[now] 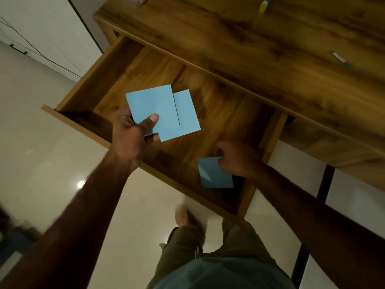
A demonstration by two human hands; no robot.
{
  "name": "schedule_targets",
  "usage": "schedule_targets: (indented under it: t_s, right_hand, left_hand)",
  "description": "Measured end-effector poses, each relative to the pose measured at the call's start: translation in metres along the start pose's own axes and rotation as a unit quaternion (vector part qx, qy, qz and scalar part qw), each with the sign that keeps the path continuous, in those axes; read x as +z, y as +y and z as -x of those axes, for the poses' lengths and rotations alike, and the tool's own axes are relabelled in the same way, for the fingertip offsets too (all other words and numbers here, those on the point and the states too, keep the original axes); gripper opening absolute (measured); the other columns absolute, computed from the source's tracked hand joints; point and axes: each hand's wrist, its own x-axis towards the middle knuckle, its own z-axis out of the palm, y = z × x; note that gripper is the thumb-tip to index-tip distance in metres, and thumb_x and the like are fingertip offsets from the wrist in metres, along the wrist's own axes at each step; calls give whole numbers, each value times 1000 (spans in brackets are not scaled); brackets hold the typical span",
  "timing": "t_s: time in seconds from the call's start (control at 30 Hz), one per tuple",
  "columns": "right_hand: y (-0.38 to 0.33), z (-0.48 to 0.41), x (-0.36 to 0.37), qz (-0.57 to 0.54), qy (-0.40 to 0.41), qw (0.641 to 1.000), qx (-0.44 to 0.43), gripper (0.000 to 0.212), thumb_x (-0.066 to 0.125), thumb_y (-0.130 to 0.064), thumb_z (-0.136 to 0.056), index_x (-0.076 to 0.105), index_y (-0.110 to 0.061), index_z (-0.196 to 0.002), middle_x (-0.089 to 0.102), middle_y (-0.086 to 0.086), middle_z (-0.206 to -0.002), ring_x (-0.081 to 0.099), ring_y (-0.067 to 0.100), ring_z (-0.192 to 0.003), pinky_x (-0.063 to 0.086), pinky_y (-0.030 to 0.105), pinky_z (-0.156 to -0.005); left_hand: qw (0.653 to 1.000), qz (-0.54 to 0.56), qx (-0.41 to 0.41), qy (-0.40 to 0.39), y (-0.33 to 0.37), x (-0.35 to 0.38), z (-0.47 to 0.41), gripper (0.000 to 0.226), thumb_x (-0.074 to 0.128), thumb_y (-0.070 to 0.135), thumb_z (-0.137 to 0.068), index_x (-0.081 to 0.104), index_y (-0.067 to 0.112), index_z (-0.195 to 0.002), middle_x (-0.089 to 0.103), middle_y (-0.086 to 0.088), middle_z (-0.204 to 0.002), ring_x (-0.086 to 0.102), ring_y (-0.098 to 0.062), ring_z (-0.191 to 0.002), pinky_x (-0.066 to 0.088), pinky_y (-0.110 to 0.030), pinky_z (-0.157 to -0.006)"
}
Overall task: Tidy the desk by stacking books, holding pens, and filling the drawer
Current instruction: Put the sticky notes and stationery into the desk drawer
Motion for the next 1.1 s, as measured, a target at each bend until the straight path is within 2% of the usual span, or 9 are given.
schedule_targets:
  t_s: [0.23, 0.4, 0.53, 0.63, 0.7, 0.77, 0.83, 0.9, 1.1]
  right_hand:
    - [12, 9, 8, 259, -34, 965, 24, 21, 67, -22, -87, 62, -22, -107, 67, 1, -111, 63, 23, -106, 32, 41, -109]
    - [22, 10, 7, 297, -59, 953, -3, 9, 67, -23, -89, 59, -23, -93, 64, -3, -91, 65, 21, -100, 26, 43, -112]
    - [28, 15, -8, 281, -33, 959, -32, 26, 64, -26, -87, 44, -24, -70, 49, -7, -71, 63, 19, -95, 20, 43, -118]
    - [43, 11, -31, 108, 47, 993, -9, 9, 60, -23, -90, 57, -20, -97, 61, 0, -88, 63, 24, -96, 43, 43, -102]
    - [48, 6, -51, -127, 39, 990, 40, 32, 53, -21, -96, 54, -24, -128, 62, 2, -111, 62, 24, -106, 52, 44, -91]
    - [51, 0, -70, -360, 8, 931, 61, 37, 47, -23, -101, 50, -31, -137, 60, 0, -124, 63, 22, -109, 57, 43, -86]
    - [52, -5, -83, -477, -47, 875, 63, 33, 50, -27, -103, 52, -29, -136, 62, 1, -123, 66, 23, -106, 61, 41, -78]
    - [57, -8, -88, -496, -79, 864, 41, 33, 59, -28, -99, 56, -27, -132, 66, 2, -120, 68, 23, -104, 62, 41, -76]
    - [67, -20, -90, -353, -66, 933, -25, 26, 66, -9, -91, 65, -16, -116, 69, 4, -108, 67, 17, -99, 60, 30, -66]
  left_hand:
    - [999, 7, -27, -29, -11, 16, -1, 41, 61, 7, -96, 54, 9, -136, 66, -5, -130, 68, -27, -112, 56, -26, -60]
    - [998, -4, -45, -53, -23, 32, -6, 46, 63, 10, -95, 51, 12, -138, 63, -5, -134, 64, -28, -119, 60, -41, -78]
    - [997, -30, -59, -47, -32, 47, -7, 42, 65, 8, -93, 56, 15, -134, 67, -2, -127, 67, -26, -113, 60, -45, -80]
    - [994, -56, -74, -49, -39, 57, -6, 42, 66, 10, -92, 57, 16, -132, 68, -4, -126, 67, -28, -112, 59, -49, -83]
    - [992, -67, -89, -59, -42, 63, -4, 43, 67, 12, -91, 57, 15, -133, 67, -7, -127, 67, -29, -113, 58, -54, -85]
    - [990, -72, -104, -64, -44, 74, -1, 42, 67, 12, -91, 57, 15, -132, 67, -7, -127, 67, -29, -113, 59, -53, -84]
    - [988, -72, -121, -66, -43, 85, 3, 41, 67, 11, -91, 58, 15, -131, 67, -7, -126, 66, -28, -113, 60, -50, -82]
    - [986, -66, -140, -68, -42, 96, 4, 41, 66, 9, -91, 58, 15, -130, 67, -8, -126, 67, -28, -113, 60, -51, -82]
    - [979, -79, -178, -59, -43, 111, 7, 42, 68, 8, -89, 58, 14, -129, 67, -9, -125, 68, -29, -111, 59, -50, -83]
